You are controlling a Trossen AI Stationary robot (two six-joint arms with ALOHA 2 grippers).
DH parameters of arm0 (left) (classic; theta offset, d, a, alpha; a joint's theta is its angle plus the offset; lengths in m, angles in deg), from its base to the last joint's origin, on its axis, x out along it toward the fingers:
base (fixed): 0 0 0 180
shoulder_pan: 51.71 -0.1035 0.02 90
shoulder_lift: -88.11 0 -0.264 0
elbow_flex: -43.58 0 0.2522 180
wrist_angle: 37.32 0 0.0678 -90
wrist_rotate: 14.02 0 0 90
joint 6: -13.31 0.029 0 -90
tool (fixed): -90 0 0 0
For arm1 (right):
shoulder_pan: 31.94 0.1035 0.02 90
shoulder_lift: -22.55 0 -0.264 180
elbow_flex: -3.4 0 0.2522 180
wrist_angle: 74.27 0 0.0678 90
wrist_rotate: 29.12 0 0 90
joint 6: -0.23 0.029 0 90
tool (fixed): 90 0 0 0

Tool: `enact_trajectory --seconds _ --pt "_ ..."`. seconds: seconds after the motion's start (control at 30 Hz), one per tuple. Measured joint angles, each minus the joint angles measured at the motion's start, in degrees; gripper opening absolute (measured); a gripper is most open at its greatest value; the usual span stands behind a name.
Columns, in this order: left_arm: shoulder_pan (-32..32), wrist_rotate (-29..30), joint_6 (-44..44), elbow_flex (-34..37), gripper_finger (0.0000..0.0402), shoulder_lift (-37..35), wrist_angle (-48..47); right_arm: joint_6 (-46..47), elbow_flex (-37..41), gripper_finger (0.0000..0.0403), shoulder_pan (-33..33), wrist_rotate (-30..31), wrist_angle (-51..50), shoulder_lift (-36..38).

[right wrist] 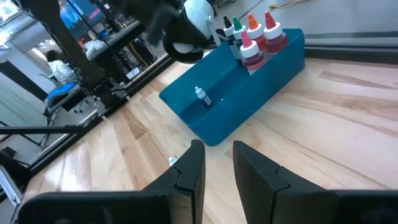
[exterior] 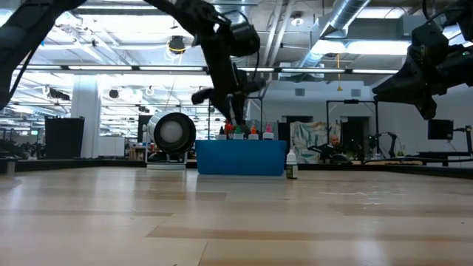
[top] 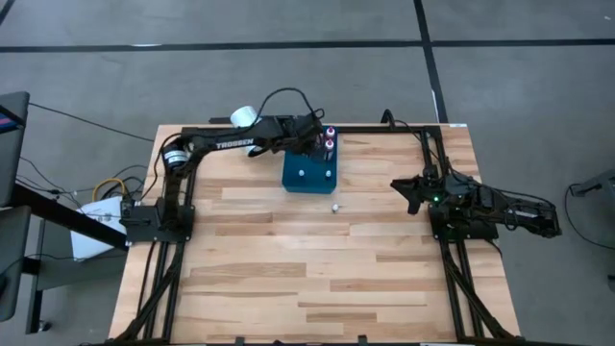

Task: Pick & Place food coloring
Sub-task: Put the small black food coloring bottle into the blue bin

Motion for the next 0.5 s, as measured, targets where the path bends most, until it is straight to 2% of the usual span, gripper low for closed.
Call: enact_trajectory --seconds 0.27,0.5 --pt "-0.24 -1.28 1.29 0.00 0.0077 4.30 -0.66 0.01 0.00 0.0071 0.00 0.62 0.11 -0.01" --pt "-0.44 0.24 3.11 0.02 0.0077 4.29 -1.58 0.02 0.00 0.0071 0.00 0.60 0.06 -0.01"
